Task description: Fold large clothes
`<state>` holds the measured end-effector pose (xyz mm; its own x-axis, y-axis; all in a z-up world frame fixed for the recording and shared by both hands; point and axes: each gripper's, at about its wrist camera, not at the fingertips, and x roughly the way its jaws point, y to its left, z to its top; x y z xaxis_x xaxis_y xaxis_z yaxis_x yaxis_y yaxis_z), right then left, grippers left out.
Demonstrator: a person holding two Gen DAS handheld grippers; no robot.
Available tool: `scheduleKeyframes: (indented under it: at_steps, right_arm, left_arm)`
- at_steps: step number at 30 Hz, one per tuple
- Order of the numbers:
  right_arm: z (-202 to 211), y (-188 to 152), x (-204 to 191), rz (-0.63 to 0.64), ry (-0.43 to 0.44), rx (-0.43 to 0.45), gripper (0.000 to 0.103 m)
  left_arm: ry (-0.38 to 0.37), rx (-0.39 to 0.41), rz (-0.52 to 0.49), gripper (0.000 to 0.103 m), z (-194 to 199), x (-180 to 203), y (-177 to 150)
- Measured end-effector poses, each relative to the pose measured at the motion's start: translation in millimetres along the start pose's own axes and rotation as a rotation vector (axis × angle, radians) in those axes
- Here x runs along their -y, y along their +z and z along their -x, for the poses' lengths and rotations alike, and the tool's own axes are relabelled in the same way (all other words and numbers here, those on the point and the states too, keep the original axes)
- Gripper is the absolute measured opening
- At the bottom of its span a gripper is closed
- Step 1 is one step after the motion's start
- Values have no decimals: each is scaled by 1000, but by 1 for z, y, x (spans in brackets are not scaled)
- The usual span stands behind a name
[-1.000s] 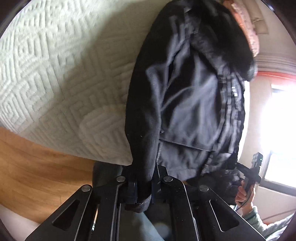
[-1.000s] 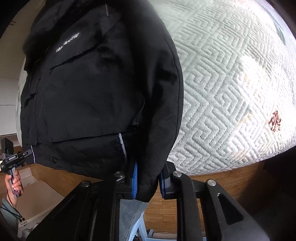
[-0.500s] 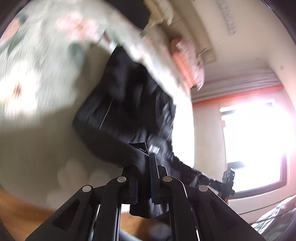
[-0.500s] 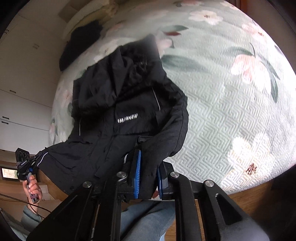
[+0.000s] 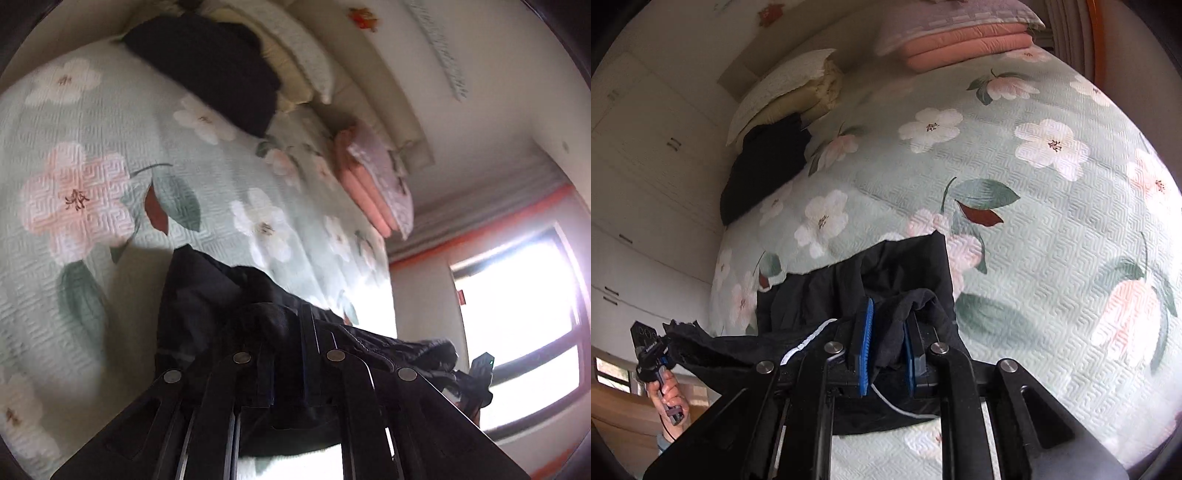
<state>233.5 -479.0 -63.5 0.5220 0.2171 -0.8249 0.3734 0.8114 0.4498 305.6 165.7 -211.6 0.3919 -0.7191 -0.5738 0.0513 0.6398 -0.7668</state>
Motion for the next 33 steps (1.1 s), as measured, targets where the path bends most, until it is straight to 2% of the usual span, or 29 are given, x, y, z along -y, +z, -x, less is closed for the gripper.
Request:
scheduleKeyframes:
  at_steps: [2, 4, 6, 7, 9, 11, 13, 15, 18, 19, 20, 21, 23, 25, 26, 27, 28, 29, 30, 31, 33]
  right_arm:
    - [-56, 24, 19, -42, -10, -53, 19]
    - [-116, 30, 38, -83, -41, -133, 19]
    - [-167, 29, 59, -128, -53, -211, 19]
    - [-180, 23, 72, -142, -45, -250, 19]
    - [-202, 18, 94, -215, 20, -306, 19]
    - [-199, 22, 111, -284, 121, -336, 22]
    - [-182, 28, 125, -338, 228, -337, 26]
    - [-164, 33, 126, -334, 271, -337, 28]
    - [-145, 35, 110, -245, 212, -327, 30]
    - [-138, 37, 106, -216, 166, -299, 35]
    - [-129, 40, 106, -190, 97, -264, 48]
    - [-123, 43, 109, -186, 73, -234, 54]
    - [-102, 45, 111, -191, 75, -192, 54]
    - [-80, 42, 95, -121, 37, -170, 54]
    - [-71, 37, 81, -65, 6, -164, 54]
    - [-68, 32, 69, -20, -13, -161, 54]
    - [-64, 26, 57, 14, -20, -157, 54]
    - [-60, 20, 43, 43, -20, -151, 54]
    - [-61, 13, 28, 73, -20, -144, 54]
    - [-59, 7, 13, 103, -22, -136, 54]
    - [-61, -8, -20, 188, -42, -117, 54]
  left_arm:
    - [68, -25, 56, 13, -43, -23, 14]
    - [140, -65, 106, 13, -84, -50, 21]
    - [189, -125, 201, 14, -122, -84, 22]
    - [176, -150, 255, 14, -134, -100, 21]
    - [79, -169, 399, 14, -144, -132, 21]
    - [-7, -176, 473, 14, -131, -146, 28]
    - [-25, -188, 449, 15, -112, -144, 38]
    - [-39, -205, 416, 15, -91, -133, 51]
    - [-35, -245, 344, 15, -72, -105, 69]
    - [-25, -250, 316, 15, -68, -97, 73]
    - [-17, -250, 290, 15, -62, -88, 77]
    - [-14, -256, 276, 15, -57, -82, 79]
    - [16, -272, 244, 15, -50, -75, 83]
    - [-3, -284, 238, 15, -45, -74, 85]
    - [-28, -293, 252, 19, -41, -74, 84]
    - [-46, -281, 262, 29, -33, -77, 83]
    - [-64, -229, 266, 35, -19, -76, 87]
    - [-70, -186, 270, 49, -8, -73, 91]
    - [-68, -130, 285, 58, 7, -74, 96]
    - [-61, -82, 281, 60, 23, -71, 99]
    - [-29, -53, 222, 63, 40, -56, 98]
